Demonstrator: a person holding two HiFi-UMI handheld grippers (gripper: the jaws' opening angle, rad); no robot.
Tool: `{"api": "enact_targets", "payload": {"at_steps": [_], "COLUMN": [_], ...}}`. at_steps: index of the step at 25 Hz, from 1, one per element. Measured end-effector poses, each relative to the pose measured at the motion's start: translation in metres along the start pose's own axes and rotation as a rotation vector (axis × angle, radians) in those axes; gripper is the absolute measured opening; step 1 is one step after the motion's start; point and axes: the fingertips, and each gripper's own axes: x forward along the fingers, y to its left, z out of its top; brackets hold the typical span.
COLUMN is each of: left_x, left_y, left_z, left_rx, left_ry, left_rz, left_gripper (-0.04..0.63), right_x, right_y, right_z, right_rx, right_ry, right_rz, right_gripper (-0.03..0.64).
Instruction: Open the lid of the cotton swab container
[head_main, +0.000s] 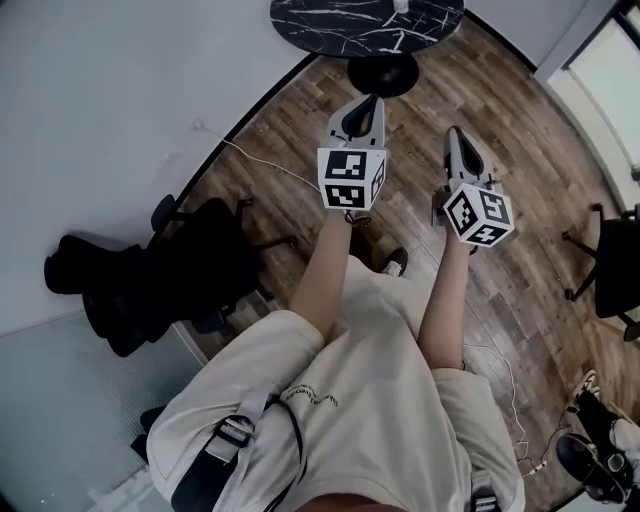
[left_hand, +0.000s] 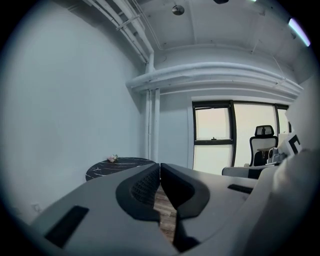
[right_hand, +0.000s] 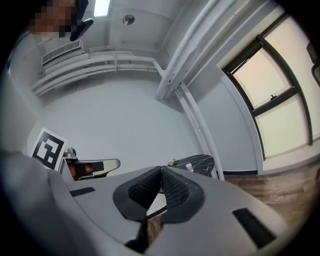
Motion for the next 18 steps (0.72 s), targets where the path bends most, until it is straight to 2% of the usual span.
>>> {"api": "enact_targets", "payload": {"at_steps": [8, 14, 18], "left_x": [0.046, 0.116, 0.152], "left_y": [0.017, 0.040, 0.069], "left_z": [-0.004, 0.038, 0.063], "left_rx": [-0.052, -0.032, -0.037], "left_ry": [-0.004, -0.061, -0.079], "left_rz": [-0.004, -0.034, -0.059], "left_gripper": [0.023, 0.023, 0.023], "right_x": [0.032, 0.093, 0.135], "right_y": [-0.022, -0.048, -0.052], "right_z": [0.003, 0.043, 0.066], "right_rx": [-0.014, -0.049, -0.002], "right_ry": [0.006, -0.031, -0.056], "right_rz": [0.000, -0.004, -0.008], "right_gripper": [0.034, 0.034, 0.034]}}
